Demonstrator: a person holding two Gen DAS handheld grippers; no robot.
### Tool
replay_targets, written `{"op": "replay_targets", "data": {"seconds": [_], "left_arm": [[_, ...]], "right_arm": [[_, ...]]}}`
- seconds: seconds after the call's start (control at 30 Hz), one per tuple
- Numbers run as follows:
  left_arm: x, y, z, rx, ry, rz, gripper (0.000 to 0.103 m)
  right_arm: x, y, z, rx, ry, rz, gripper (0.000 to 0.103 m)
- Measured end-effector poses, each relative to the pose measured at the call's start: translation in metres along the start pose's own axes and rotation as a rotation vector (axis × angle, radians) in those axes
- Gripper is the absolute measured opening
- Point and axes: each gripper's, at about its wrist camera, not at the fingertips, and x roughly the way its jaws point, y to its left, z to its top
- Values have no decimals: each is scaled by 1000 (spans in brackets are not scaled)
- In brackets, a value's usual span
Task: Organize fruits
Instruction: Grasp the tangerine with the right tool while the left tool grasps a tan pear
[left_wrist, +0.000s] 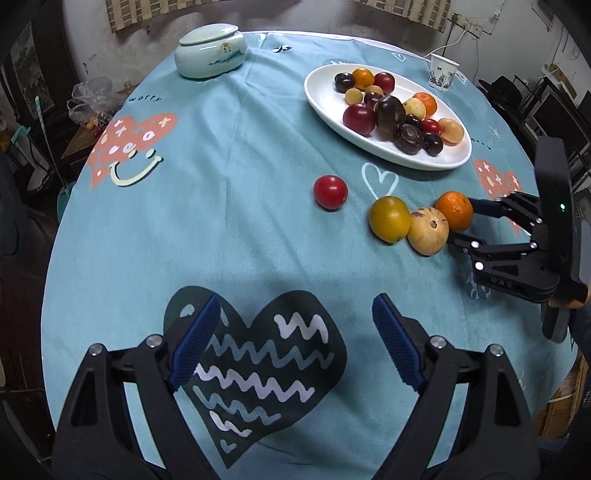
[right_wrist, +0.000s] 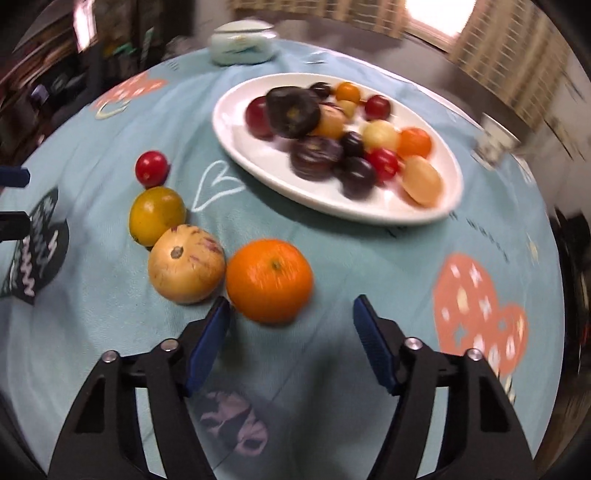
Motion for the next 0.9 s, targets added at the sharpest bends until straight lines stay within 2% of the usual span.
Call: {"op": "replay_targets", "data": {"seconds": [0.03,0.17,0.3,0.4,0.5,0.57,0.67,0.9], "left_arm": [[0,-2,0,-2,0,0,86],[-6,-20,2,37,-19,-30,86],[-13,-57,11,171,-64,-84,86],[-12,-90,19,320,-100,-109,86],[-3,-124,23,557,-144,-109,86],[5,-136,24,673,-150,-127,86],[17,-148,27,813,-134,-163,86],[39,-166,20,1062,-119,-206,85]], "right_arm": [[2,1,2,-17,9,27,45],[-1,0,6,-48,33,70,45],[-22,-19,-9,81,5,142,45],[-33,-28,-28,170,-12,173,45],[-41,-30,-48,246,-17,194,45],[-44,-30,-59,282,-22,204,45],[-49,-30,-72,338,-33,219,45],[-56,-32,-85,443,-80,243,45]]}}
